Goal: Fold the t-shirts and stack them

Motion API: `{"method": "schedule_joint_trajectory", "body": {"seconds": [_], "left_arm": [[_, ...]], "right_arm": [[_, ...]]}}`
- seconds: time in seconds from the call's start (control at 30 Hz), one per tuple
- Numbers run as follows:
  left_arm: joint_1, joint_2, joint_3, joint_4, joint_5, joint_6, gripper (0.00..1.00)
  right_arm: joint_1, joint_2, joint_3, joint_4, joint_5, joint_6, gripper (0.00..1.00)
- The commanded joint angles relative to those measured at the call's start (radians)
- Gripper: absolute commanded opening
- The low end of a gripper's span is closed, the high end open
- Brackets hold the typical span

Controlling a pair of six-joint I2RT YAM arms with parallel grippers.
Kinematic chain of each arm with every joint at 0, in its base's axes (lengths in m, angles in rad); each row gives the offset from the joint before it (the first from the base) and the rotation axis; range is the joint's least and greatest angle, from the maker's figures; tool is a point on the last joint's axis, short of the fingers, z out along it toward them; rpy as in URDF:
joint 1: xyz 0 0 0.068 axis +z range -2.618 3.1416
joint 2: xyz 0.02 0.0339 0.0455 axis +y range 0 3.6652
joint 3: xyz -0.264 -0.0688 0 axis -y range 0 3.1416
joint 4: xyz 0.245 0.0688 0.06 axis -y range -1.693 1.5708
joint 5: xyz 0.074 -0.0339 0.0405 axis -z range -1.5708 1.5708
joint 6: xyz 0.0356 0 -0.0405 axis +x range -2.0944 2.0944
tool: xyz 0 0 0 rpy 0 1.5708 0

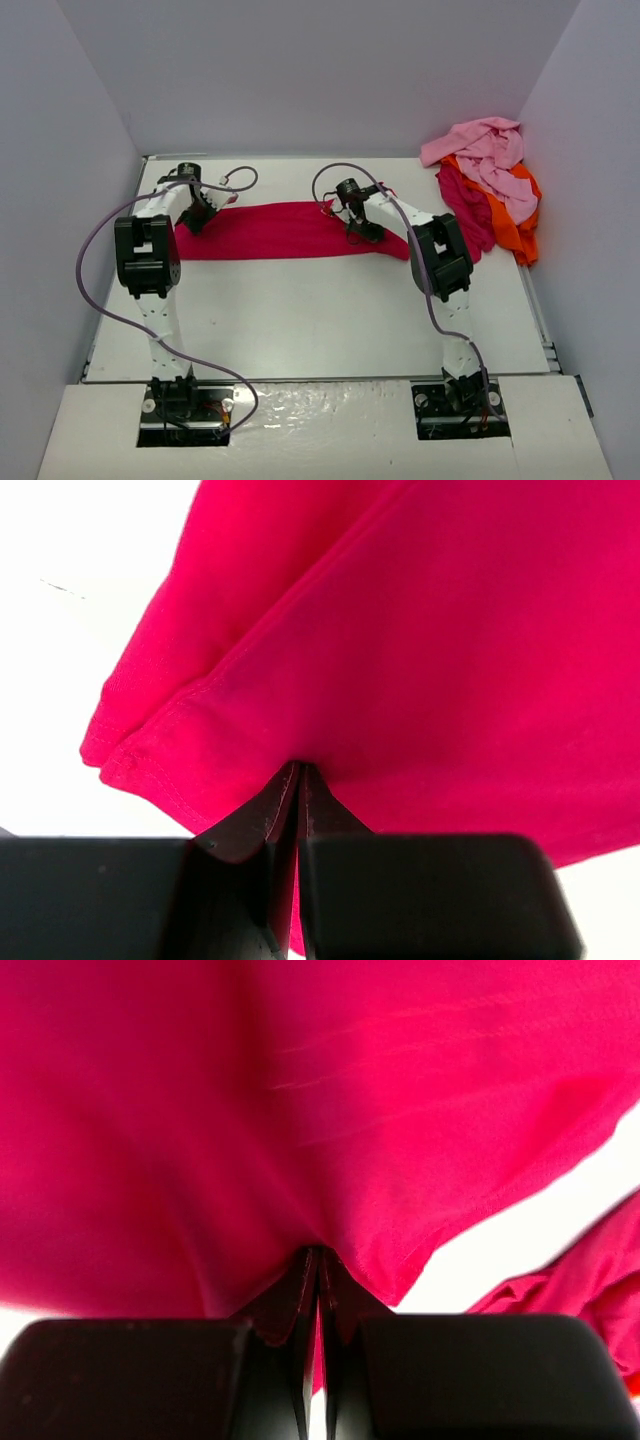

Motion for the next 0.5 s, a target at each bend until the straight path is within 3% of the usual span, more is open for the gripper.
{"method": "schedule_joint_trajectory", "body": {"seconds": [0.0, 0.3, 0.47], "left_arm": [[0.008, -0.037, -0.096, -0.136, -0.091, 0.108, 0.0], [-0.046, -0.248, -0.459, -0.114, -0.128, 0.183, 0.0], [-0.109, -0.347, -0.554, -0.155, -0.132, 0.15, 0.0]], "right_arm": [[-0.102, 0.145, 0.165, -0.1, 0.126, 0.0, 0.0], [-0.115, 0.434, 0.587, -0.128, 0.121, -0.101, 0.0], [-0.09, 0.466, 0.623, -0.068, 0.104, -0.184, 0.0]]}}
